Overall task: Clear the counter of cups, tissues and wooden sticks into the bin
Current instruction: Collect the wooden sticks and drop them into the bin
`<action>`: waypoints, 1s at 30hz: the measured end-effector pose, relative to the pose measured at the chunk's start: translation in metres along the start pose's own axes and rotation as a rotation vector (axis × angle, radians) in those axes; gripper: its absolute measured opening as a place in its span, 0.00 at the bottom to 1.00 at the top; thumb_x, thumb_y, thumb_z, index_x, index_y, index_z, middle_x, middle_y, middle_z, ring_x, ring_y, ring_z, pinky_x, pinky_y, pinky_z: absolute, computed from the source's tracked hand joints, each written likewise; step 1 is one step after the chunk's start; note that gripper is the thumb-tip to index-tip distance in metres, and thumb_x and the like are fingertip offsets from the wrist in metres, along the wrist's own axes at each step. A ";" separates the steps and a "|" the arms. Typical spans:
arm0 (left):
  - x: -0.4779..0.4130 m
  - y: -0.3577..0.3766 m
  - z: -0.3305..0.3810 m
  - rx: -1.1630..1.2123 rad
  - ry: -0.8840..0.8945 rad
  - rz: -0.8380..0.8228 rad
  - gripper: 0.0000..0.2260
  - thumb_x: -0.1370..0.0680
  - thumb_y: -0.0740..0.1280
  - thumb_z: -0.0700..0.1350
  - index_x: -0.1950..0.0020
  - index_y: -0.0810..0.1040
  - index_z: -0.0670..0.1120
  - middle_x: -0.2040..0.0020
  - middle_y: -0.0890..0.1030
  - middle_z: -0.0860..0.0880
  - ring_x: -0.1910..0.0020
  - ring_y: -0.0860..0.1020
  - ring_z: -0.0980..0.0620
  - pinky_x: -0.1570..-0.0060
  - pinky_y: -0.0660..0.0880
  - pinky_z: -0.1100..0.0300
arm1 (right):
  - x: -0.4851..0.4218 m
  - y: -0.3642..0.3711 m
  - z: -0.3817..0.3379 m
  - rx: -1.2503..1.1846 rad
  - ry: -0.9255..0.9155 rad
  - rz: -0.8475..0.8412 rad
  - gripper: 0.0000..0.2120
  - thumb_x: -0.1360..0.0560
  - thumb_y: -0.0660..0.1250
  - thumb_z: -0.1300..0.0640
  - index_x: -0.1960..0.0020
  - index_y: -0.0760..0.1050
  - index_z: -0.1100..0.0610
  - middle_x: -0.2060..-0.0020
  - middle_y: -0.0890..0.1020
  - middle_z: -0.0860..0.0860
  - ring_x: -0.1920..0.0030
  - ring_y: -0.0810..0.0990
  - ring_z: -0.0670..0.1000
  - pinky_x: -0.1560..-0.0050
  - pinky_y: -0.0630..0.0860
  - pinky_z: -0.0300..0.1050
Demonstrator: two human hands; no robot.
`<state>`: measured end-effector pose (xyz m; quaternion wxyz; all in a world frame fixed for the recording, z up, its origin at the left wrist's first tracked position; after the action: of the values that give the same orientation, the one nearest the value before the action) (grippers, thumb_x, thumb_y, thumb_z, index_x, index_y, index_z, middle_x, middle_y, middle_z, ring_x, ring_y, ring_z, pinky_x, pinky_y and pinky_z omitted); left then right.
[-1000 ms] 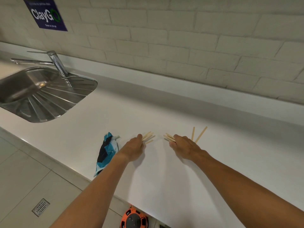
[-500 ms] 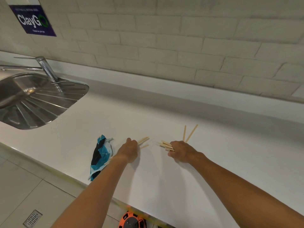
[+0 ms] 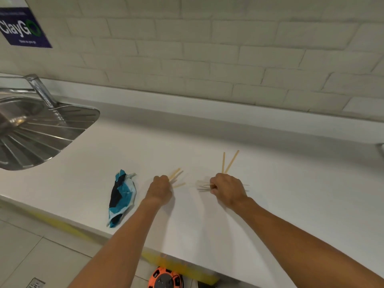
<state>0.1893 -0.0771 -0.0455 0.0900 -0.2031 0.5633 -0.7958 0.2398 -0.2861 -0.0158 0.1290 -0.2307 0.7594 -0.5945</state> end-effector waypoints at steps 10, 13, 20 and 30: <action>0.005 -0.001 0.010 0.040 0.108 0.065 0.08 0.20 0.57 0.36 0.41 0.70 0.39 0.43 0.75 0.40 0.45 0.75 0.44 0.51 0.69 0.59 | 0.005 -0.021 0.070 -0.237 0.478 0.221 0.14 0.28 0.67 0.43 0.61 0.77 0.53 0.60 0.79 0.51 0.61 0.79 0.56 0.61 0.73 0.45; 0.003 -0.004 0.008 0.074 0.095 0.064 0.07 0.19 0.58 0.38 0.42 0.71 0.39 0.45 0.76 0.40 0.47 0.75 0.44 0.55 0.67 0.60 | 0.000 -0.014 0.072 -0.305 0.549 0.235 0.13 0.30 0.69 0.42 0.60 0.77 0.53 0.61 0.81 0.51 0.60 0.79 0.56 0.60 0.73 0.45; -0.005 -0.006 0.006 0.069 0.046 0.053 0.09 0.19 0.58 0.38 0.41 0.72 0.39 0.41 0.73 0.40 0.43 0.74 0.43 0.44 0.71 0.56 | -0.014 -0.017 0.079 -0.249 0.653 0.290 0.18 0.26 0.70 0.44 0.47 0.76 0.57 0.50 0.79 0.56 0.51 0.80 0.60 0.58 0.71 0.47; -0.016 -0.006 0.017 -0.008 0.124 0.057 0.12 0.23 0.56 0.31 0.41 0.69 0.38 0.42 0.74 0.39 0.43 0.73 0.43 0.54 0.66 0.59 | -0.039 -0.016 0.065 -0.156 0.509 0.160 0.05 0.25 0.62 0.64 0.53 0.74 0.56 0.54 0.80 0.56 0.58 0.75 0.57 0.59 0.69 0.45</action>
<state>0.2114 -0.0839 -0.0389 0.0770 -0.1377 0.5764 -0.8018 0.3073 -0.3248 -0.0200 -0.0374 -0.0227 0.8266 -0.5611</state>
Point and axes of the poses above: each hand's wrist, its own x-axis away from the middle knuckle, its own y-axis out of the palm, z = x × y, the point moved 10 cm from there along -x, towards the middle knuckle
